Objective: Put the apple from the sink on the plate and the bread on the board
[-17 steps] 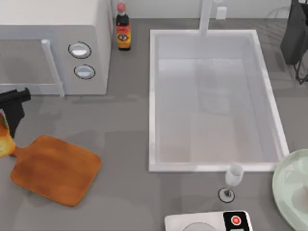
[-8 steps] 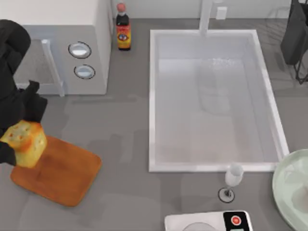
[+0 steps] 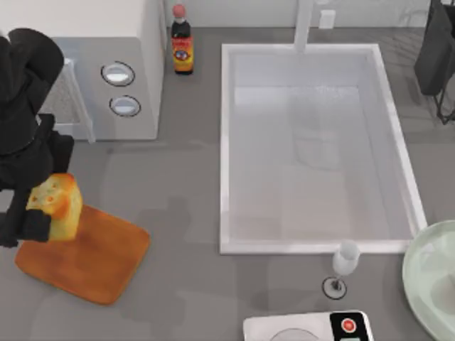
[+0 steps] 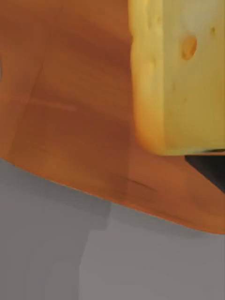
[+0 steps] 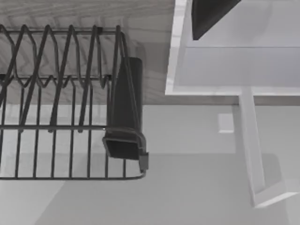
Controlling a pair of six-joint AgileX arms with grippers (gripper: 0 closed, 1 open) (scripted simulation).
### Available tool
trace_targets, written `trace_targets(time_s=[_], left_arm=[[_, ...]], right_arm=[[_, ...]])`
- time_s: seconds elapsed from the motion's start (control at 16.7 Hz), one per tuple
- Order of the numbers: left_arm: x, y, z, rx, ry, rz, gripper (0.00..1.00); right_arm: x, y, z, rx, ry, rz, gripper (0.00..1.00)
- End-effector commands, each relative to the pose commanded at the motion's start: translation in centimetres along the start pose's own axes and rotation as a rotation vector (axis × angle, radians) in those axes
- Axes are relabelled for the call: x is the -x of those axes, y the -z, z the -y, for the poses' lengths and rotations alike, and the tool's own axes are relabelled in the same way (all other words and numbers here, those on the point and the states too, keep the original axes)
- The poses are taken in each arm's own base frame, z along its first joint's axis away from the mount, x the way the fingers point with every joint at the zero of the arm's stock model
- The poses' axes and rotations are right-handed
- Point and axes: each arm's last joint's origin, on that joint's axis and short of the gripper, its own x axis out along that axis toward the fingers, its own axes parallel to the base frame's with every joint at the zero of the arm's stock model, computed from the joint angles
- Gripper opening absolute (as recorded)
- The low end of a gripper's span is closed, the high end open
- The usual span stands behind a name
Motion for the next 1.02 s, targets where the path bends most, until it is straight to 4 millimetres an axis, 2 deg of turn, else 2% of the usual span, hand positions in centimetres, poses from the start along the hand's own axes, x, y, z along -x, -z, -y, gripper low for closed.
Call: trace_targets(time_s=[0.36,1.02], left_arm=[[-0.2,-0.1,0.1,0.003,-0.004,0.0,0.0],[-4.1,0.2,0.1,0.001,0.009,-0.002,0.0]], right_arm=[[0.0,0.0,0.0,0.0,0.0,0.0,1.0],[0.0,0.0,0.0,0.0,0.0,0.0,1.0]])
